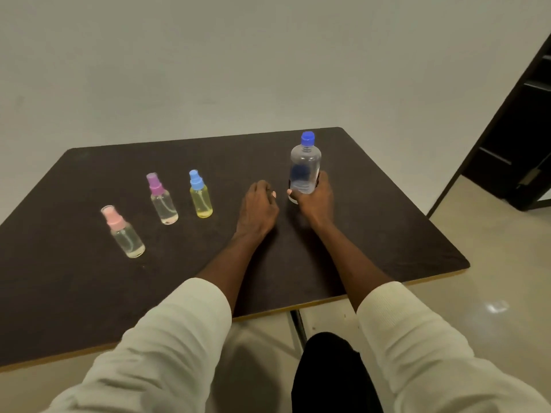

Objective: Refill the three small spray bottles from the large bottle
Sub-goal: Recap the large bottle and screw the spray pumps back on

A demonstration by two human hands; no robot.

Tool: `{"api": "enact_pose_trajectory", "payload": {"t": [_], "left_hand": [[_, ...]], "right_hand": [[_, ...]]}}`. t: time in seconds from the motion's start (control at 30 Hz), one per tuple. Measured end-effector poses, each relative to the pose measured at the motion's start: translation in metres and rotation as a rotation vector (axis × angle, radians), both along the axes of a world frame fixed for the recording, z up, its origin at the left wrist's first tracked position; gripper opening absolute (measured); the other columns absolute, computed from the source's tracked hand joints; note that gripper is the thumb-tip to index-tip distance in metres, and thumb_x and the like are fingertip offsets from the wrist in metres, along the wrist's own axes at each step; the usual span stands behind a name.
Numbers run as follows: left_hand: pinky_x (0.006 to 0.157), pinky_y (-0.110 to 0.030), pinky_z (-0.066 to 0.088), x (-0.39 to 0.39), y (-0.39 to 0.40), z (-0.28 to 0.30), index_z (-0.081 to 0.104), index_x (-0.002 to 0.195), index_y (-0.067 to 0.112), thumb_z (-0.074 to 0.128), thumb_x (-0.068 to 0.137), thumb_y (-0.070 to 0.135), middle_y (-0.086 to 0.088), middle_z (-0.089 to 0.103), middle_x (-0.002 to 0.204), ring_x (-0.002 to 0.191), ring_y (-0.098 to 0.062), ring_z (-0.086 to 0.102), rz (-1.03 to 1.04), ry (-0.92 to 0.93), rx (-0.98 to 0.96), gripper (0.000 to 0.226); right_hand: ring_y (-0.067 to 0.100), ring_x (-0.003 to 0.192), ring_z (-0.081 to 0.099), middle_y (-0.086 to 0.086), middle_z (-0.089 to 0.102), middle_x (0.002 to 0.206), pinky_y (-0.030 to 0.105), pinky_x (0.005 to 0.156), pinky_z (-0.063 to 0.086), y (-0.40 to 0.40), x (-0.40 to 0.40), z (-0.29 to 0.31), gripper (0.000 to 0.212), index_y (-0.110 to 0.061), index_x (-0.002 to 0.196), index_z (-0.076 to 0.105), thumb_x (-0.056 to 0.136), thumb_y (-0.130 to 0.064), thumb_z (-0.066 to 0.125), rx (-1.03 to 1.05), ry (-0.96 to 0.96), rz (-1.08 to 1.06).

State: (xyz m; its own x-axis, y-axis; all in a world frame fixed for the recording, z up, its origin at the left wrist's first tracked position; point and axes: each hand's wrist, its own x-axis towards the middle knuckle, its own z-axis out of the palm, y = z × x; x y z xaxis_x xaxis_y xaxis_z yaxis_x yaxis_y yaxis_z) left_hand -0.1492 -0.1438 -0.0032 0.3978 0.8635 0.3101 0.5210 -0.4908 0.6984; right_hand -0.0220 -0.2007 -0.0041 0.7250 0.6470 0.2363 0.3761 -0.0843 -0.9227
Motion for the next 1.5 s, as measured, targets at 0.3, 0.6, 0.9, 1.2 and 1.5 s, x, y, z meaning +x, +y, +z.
{"api": "enact_pose_trajectory", "payload": {"t": [0.3,0.6,0.9,1.2,1.5], "left_hand": [[0.118,-0.039,0.028,0.081,0.051,0.003,0.038,0.149,0.009,0.046,0.103,0.035,-0.014,0.042,0.153,0.141,-0.028,0.037,-0.143,0.278,0.038,0.054],[0.115,-0.040,0.033,0.149,0.111,-0.005,0.043,0.146,0.011,0.048,0.102,0.041,-0.012,0.046,0.148,0.137,-0.025,0.041,-0.173,0.303,0.048,0.053],[0.092,-0.035,0.046,0.167,0.137,-0.012,0.059,0.102,0.018,0.053,0.099,0.040,0.001,0.057,0.103,0.099,-0.016,0.051,-0.200,0.311,0.146,0.023],[0.080,-0.031,0.044,0.166,0.135,-0.012,0.056,0.088,0.020,0.054,0.098,0.035,0.000,0.057,0.094,0.089,-0.016,0.050,-0.184,0.280,0.126,0.018],[0.074,-0.039,0.046,0.148,0.094,0.005,0.057,0.106,0.013,0.037,0.106,0.031,-0.012,0.067,0.095,0.086,-0.031,0.064,-0.020,0.406,0.206,0.027]], "right_hand": [[0.012,0.096,0.055,-0.005,0.053,0.107,0.022,0.078,0.042,0.070,0.117,-0.001,0.043,-0.017,0.120,0.046,0.085,-0.022,0.070,-0.008,-0.044,-0.054],[0.014,0.109,0.053,0.004,0.054,0.128,0.024,0.088,0.040,0.156,0.210,-0.007,0.050,-0.015,0.132,0.040,0.090,-0.024,0.065,-0.040,-0.089,-0.066],[0.023,0.112,0.056,0.008,0.054,0.129,0.025,0.084,0.043,0.212,0.254,-0.009,0.048,-0.013,0.129,0.039,0.091,-0.029,0.064,-0.068,-0.114,-0.084],[0.024,0.125,0.045,0.011,0.042,0.136,0.026,0.096,0.039,0.192,0.240,-0.009,0.073,-0.009,0.139,0.035,0.082,-0.033,0.074,-0.123,-0.128,-0.119],[0.018,0.126,0.049,0.009,0.041,0.144,0.031,0.106,0.040,0.088,0.155,-0.012,0.075,-0.008,0.148,0.031,0.085,-0.014,0.072,-0.282,-0.112,0.018]]}}
